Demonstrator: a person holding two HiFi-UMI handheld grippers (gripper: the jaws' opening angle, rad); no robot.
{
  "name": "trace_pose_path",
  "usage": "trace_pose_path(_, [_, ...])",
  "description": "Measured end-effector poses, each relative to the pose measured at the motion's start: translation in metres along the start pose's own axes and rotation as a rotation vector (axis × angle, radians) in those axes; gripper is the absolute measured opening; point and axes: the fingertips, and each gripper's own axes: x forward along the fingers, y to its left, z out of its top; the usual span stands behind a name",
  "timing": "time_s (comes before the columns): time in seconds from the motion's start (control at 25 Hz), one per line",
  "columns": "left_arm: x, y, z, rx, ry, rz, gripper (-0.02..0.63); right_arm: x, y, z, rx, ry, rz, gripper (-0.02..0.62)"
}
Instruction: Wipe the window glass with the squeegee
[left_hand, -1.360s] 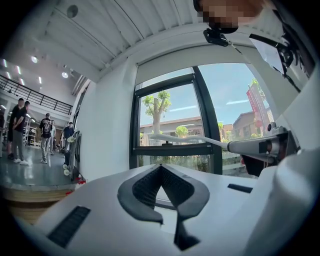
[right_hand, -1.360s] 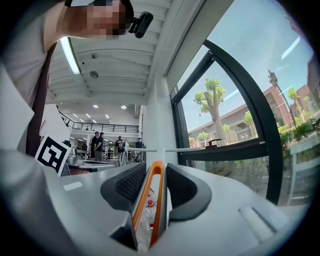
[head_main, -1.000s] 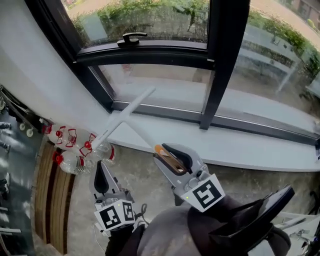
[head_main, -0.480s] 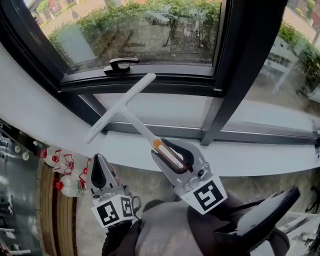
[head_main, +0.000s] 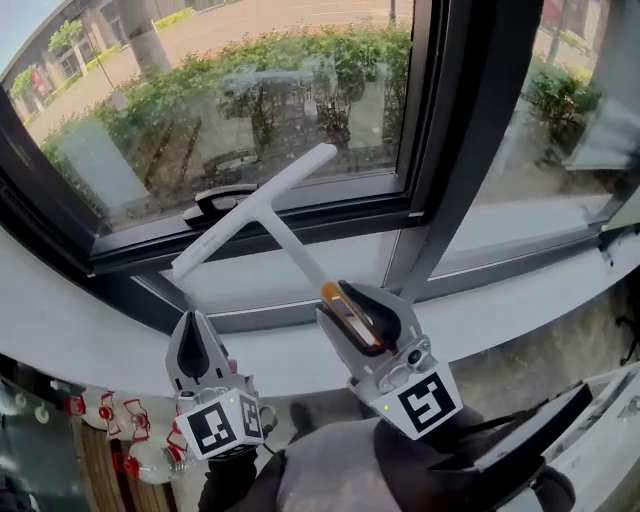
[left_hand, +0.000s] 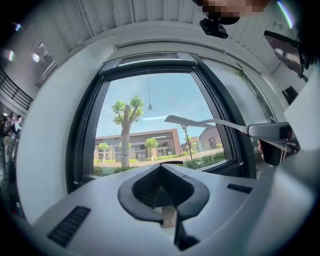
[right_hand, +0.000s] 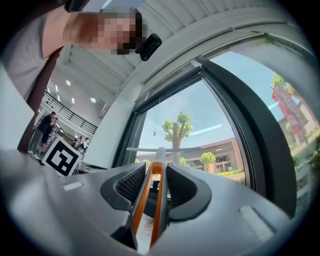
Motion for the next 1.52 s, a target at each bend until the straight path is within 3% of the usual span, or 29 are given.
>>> trace_pose_path(0.28, [0.049, 0.015, -0.002, -0.019, -0.002, -0.246, 0.000, 0.043, -0.004, 0.014, -0.071, -0.021, -0.215, 0.130])
trace_pose_path(0.56, [0.063, 0.004, -0.003, -0.047, -0.003, -0.333, 0.000, 0.058, -0.051, 0.074, -0.191, -0.101, -0.368, 0.130])
trace_pose_path(0.76, [0.069, -0.012, 0.011, -0.051, -0.055, -0.338, 0.000, 0.077, -0.087, 0.134, -0.285, -0.221, -0.413, 0.130])
trace_pose_path(0.92, [0.069, -0.025, 0.006, -0.048, -0.044, -0.360, 0.000, 0.090, -0.107, 0.155, -0.293, -0.257, -0.429, 0.130])
trace_pose_path(1.52, [0.068, -0.009, 0.011, -0.062, -0.042, -0.248, 0.000, 0.119, -0.144, 0.163, -0.258, -0.281, -0.445, 0.130])
